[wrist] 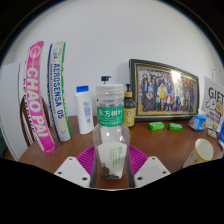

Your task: Pour water

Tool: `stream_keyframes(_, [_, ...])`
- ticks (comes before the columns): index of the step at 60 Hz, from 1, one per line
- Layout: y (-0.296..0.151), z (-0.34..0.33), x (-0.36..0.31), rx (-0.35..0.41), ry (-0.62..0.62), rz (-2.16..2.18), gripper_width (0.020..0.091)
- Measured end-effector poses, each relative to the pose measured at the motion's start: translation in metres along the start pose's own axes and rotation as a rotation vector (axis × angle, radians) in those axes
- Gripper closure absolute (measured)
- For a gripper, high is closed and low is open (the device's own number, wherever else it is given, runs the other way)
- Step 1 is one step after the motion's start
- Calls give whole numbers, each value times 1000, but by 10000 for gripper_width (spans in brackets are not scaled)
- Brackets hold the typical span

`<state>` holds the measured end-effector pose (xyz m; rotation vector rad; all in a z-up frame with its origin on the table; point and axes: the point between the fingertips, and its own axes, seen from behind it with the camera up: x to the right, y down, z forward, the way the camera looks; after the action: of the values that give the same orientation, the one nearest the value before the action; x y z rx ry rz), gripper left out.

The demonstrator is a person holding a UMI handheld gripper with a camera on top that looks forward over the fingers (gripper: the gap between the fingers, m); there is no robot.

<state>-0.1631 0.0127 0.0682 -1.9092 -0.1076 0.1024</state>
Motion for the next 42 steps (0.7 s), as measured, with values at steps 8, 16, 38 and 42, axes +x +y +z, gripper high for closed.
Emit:
stream_keyframes(8, [-27, -25, -9, 14, -51, 97, 685])
stream_keyframes(16, [-71, -61, -18, 31, -183, 505, 685])
stream_keyframes(38, [-140, -110, 56, 163, -476, 1539, 685])
stream_keyframes(42, [-137, -109, 72, 184, -517, 1666, 686])
